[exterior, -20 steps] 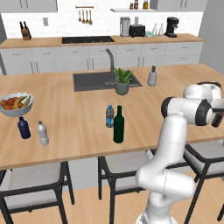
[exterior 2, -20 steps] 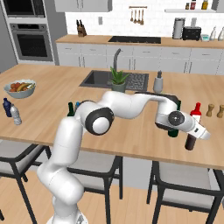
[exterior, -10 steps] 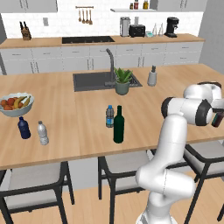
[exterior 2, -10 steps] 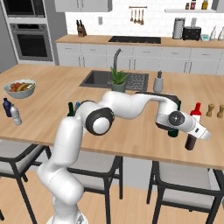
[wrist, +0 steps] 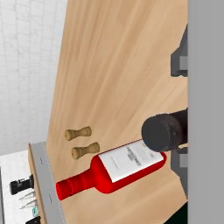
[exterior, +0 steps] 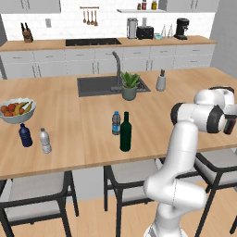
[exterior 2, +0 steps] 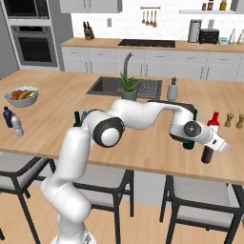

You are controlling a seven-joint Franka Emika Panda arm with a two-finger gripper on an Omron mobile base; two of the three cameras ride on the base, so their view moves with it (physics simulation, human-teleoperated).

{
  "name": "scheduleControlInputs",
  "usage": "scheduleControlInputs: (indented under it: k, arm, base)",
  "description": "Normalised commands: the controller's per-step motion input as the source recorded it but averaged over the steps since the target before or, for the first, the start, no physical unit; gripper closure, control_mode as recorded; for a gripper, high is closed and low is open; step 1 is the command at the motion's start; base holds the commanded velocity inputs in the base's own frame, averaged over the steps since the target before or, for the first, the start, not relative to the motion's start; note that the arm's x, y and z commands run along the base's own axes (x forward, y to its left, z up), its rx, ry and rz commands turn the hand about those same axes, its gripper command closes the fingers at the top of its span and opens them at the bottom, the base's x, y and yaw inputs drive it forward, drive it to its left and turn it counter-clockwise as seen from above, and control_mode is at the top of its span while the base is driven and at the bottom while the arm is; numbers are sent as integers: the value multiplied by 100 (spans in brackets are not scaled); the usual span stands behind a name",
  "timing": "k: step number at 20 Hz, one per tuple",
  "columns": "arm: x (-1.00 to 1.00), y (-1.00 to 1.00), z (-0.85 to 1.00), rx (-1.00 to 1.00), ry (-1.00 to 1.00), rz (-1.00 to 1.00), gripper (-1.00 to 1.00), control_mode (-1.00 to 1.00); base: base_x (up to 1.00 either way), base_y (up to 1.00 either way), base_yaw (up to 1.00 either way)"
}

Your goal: Move the plastic bottles in the middle to the plastics group, and the glass bottles in the middle to the glass group.

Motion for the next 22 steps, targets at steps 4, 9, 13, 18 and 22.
scheduleControlInputs:
  k: [4, 9, 13, 18, 22]
  arm:
    - [0, 0, 0, 0, 0, 0, -100, -100]
    - [-27, 22, 1, 0, 0, 1, -100, -100]
    - [-39, 43, 22, 0, -3, 6, -100, -100]
    - [-21, 53, 44, 0, -2, 9, -100, -100]
    - [-48, 13, 84, 0, 2, 3, -100, -100]
  base:
    - [0, 0, 0]
    - [0, 0, 0]
    - [0, 0, 0]
    - [0, 0, 0]
    - [0, 0, 0]
